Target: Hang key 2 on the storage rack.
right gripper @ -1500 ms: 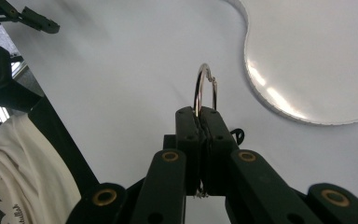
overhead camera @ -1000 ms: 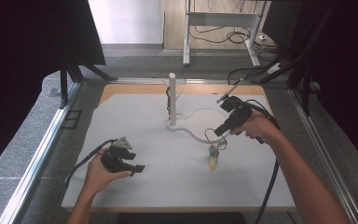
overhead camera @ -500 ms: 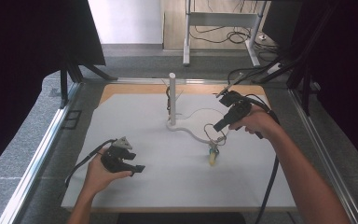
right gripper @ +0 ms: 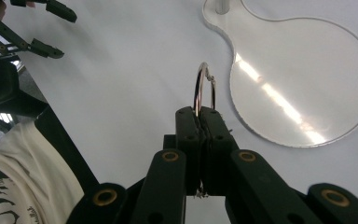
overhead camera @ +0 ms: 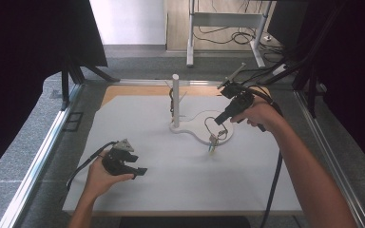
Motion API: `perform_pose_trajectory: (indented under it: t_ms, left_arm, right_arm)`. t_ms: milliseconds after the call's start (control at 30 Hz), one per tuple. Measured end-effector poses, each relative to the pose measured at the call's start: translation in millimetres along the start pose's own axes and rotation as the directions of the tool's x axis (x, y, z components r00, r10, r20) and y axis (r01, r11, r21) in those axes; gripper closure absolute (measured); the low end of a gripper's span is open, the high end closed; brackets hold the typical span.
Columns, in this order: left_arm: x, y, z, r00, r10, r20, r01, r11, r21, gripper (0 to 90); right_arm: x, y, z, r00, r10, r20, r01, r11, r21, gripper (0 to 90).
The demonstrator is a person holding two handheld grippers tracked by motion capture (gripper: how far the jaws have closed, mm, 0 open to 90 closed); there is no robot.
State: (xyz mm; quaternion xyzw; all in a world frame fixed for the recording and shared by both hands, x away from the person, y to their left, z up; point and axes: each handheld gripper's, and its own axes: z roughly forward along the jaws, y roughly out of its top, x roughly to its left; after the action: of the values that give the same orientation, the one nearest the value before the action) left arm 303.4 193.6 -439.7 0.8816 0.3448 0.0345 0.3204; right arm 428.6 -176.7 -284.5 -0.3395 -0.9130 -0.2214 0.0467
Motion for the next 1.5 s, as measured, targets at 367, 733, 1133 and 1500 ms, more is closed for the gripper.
perform_pose_trajectory:
  t_ms: [367, 733, 1133, 1500]
  left_arm:
    - [0.1, 0.0, 0.3, 1.0000, 0.001, -0.002, -0.001, 1.0000, 0.002, 34.7]
    - [0.1, 0.1, 1.1, 1.0000, 0.000, -0.001, 0.000, 1.0000, 0.003, 34.7]
    - [0.5, 0.0, -0.2, 1.0000, 0.001, 0.000, -0.001, 1.0000, 0.002, 34.6]
    - [0.9, -0.1, -1.4, 1.0000, -0.002, 0.003, 0.002, 1.0000, -0.002, 34.5]
  right_arm:
    - [-7.0, 8.0, -3.7, 0.9999, 0.014, 0.005, -0.014, 1.000, -0.021, 87.8]
    - [-13.9, 16.2, -11.5, 0.9995, 0.028, 0.015, -0.027, 0.998, -0.058, 87.8]
    - [-22.7, 36.3, -20.3, 0.9985, 0.050, 0.021, -0.048, 0.994, -0.098, 87.9]
    - [-28.1, 47.4, -16.1, 0.9980, 0.060, 0.021, -0.058, 0.994, -0.092, 87.9]
